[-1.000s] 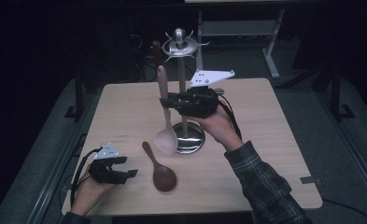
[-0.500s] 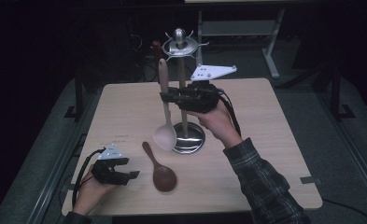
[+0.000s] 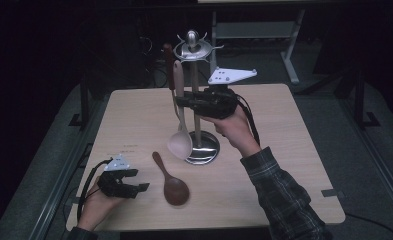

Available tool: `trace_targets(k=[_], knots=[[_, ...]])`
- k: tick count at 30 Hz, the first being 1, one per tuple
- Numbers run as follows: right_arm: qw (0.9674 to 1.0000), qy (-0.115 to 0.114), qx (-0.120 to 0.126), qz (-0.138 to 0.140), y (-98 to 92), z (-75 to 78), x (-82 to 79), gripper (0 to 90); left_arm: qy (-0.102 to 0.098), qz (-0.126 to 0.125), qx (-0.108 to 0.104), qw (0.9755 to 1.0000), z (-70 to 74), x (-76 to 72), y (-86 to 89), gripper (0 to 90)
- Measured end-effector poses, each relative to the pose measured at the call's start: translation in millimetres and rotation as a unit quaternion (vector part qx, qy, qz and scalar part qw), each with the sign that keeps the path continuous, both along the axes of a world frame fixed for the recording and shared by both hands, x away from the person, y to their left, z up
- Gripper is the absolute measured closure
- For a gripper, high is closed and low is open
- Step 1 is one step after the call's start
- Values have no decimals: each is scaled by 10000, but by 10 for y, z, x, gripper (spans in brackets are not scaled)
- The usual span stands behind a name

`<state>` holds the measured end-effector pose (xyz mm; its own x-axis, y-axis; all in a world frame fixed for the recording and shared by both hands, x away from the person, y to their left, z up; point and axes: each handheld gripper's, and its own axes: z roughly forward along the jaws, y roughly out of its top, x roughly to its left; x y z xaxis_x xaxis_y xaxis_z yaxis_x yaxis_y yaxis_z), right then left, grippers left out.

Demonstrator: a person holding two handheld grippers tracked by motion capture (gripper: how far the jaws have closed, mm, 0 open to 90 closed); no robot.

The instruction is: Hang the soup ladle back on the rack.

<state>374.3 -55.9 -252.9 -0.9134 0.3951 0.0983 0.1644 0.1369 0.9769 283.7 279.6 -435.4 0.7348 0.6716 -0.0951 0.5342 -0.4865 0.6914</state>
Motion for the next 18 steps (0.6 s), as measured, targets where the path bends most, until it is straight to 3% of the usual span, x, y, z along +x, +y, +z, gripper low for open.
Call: trace_targets(k=[14,15,18], knots=[[9997,27,78,-234,-83,-61,32,731,4,22,3,10000,3,-1,11,283],[9997,-20,46,-257,-92,-57,14,667,21,2,-2,10000,2,2,12,283],[9996,-71,-41,-280,-116,-67,-11,625,146,0,-58,9999,-5,12,15,283]])
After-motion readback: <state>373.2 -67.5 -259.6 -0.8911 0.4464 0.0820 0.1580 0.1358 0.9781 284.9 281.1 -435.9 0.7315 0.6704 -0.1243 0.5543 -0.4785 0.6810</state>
